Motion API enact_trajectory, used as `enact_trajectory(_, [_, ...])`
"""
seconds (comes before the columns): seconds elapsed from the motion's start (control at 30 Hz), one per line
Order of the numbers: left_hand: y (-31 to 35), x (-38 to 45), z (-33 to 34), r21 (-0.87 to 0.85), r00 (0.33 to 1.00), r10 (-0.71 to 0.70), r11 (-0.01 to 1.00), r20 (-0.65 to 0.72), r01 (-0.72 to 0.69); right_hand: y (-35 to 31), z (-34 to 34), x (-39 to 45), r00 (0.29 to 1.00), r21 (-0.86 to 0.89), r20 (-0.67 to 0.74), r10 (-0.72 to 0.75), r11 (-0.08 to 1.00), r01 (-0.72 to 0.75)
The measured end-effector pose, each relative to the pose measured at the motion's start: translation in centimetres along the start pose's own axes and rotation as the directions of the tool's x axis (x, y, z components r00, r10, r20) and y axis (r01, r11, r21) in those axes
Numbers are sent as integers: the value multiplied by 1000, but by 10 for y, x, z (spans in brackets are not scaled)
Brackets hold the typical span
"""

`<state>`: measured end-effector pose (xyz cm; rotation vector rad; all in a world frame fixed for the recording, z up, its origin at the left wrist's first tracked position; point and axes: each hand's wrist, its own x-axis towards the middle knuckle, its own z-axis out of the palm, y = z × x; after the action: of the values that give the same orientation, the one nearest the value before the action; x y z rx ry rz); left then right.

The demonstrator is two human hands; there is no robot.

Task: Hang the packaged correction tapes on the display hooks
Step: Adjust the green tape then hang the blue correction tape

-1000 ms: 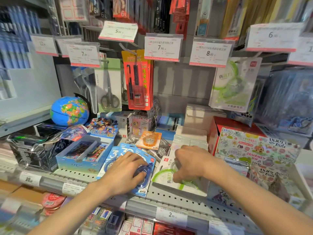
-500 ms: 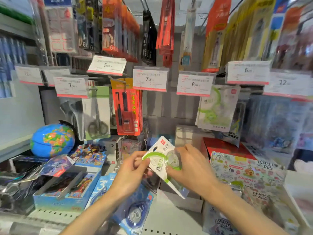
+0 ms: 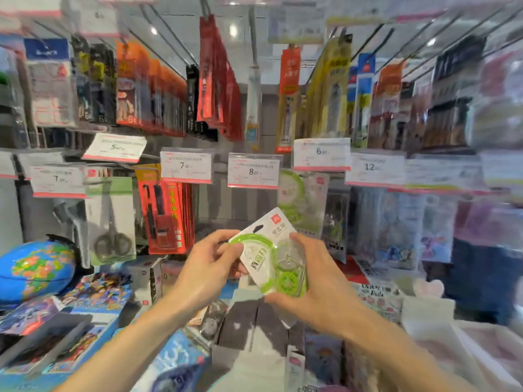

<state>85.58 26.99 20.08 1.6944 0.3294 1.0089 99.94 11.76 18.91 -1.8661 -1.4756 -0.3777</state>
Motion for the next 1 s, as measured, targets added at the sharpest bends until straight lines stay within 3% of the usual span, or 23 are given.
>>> enact_trajectory(0.17, [20, -3, 49, 70, 993, 95, 992, 68, -100, 27, -35, -21, 997, 16, -65, 50, 999, -49])
enact_trajectory(0.23, [26, -2, 60, 183, 983, 169, 966, 77, -180, 34, -43, -26, 990, 32, -125, 67, 997, -64])
enact_trajectory(0.3, [30, 3, 61, 425, 947, 314, 850, 64, -310, 37, -51, -30, 983, 52, -165, 86, 996, -78])
enact_trajectory(0.4, [49, 11, 53, 669, 824, 557, 574, 104, -472, 37, -57, -33, 969, 31, -218, 113, 994, -109])
enact_trajectory(0.57, [91, 42, 40, 793, 665, 696, 230, 272, -565, 31, -54, -28, 937, 49, -306, 170, 985, -163])
enact_trajectory(0.73, [109, 66, 40, 775, 595, 676, 56, 434, -629, 27, -47, -18, 911, 82, -356, 209, 978, -192])
enact_trajectory(0.87, [117, 74, 37, 748, 563, 699, 62, 440, -661, 24, -41, -13, 901, 106, -380, 209, 977, -182])
enact_trajectory(1.0, [120, 77, 34, 734, 574, 711, 121, 406, -669, 17, -39, -7, 890, 108, -411, 196, 980, -166])
